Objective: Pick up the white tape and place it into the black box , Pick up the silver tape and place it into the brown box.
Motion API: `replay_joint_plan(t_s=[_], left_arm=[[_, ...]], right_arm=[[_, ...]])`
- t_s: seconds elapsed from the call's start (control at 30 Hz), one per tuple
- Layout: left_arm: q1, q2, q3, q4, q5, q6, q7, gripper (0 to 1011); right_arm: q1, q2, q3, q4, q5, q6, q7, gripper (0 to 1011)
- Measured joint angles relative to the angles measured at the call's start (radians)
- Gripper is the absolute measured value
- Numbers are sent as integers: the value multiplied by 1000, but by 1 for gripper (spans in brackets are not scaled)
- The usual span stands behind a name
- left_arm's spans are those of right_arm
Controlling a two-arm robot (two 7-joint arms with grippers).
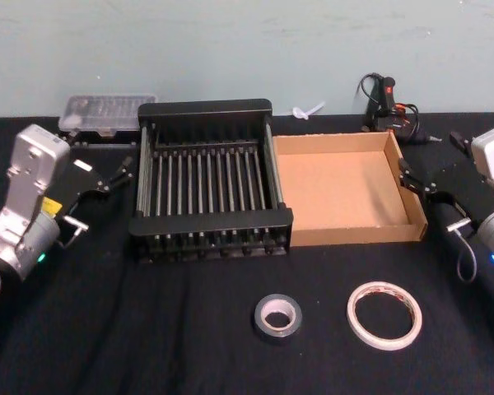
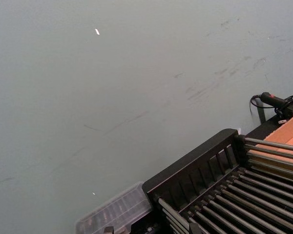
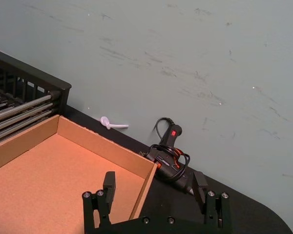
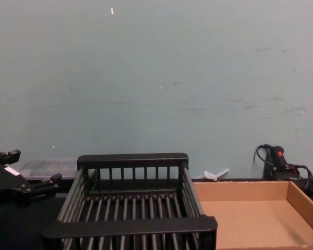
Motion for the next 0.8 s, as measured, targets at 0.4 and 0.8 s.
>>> replay_joint_plan(t_s=[0.4, 0.8], left_arm=[[0, 0, 0, 0, 0, 0, 0, 1002], [0, 0, 0, 0, 0, 0, 0, 1001]], right_arm=[[0, 0, 0, 0, 0, 0, 0, 1000], [0, 0, 0, 0, 0, 0, 0, 1000]])
